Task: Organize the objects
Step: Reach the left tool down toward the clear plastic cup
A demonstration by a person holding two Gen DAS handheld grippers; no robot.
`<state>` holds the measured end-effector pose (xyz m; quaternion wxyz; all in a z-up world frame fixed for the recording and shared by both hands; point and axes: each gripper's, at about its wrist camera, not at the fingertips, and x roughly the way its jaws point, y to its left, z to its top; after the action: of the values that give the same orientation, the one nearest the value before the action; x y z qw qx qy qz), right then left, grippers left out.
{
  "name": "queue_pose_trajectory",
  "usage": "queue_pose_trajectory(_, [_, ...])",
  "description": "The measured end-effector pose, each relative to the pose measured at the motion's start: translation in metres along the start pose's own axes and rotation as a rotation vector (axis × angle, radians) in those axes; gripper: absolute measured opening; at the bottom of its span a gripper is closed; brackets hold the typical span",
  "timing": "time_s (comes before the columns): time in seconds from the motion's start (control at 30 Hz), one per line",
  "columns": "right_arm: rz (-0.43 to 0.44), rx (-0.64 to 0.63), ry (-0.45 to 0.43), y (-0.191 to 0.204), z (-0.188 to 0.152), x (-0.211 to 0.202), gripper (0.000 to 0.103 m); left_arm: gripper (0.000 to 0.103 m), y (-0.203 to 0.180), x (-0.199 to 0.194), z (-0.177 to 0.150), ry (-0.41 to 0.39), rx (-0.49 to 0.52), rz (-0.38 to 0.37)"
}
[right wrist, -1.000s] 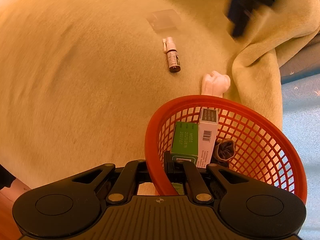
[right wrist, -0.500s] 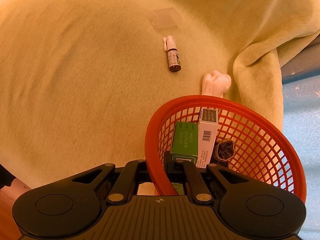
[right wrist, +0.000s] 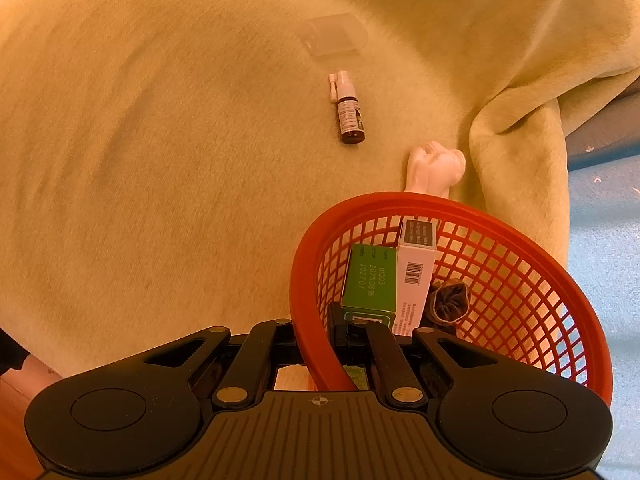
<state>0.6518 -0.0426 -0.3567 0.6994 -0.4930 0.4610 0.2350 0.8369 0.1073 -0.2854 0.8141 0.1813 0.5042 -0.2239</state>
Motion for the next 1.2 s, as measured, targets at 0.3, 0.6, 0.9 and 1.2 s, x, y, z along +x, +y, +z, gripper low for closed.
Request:
queue_pose_trajectory(0.3, [0.003, -0.005, 0.001, -0.001, 0.001, 0.0, 0.003, 0.084, 0.004, 0.012, -0.001, 0.012, 0.048, -0.004])
queue_pose_trajectory(0.6, [0.006, -0.014, -0.005, -0.001, 0.001, 0.001, 0.003, 0.089, -0.001, 0.036, 0.0, -0.009, 0.24, 0.003])
queue_pose_trajectory(0.9, [0.005, -0.009, -0.015, 0.0, 0.001, 0.002, 0.003, 0.089, -0.003, 0.075, 0.003, -0.01, 0.409, 0.002])
queue_pose_trajectory(1.2, [0.007, -0.001, -0.027, -0.001, 0.004, 0.003, 0.003, 0.09, -0.006, 0.112, 0.003, 0.015, 0.567, -0.038])
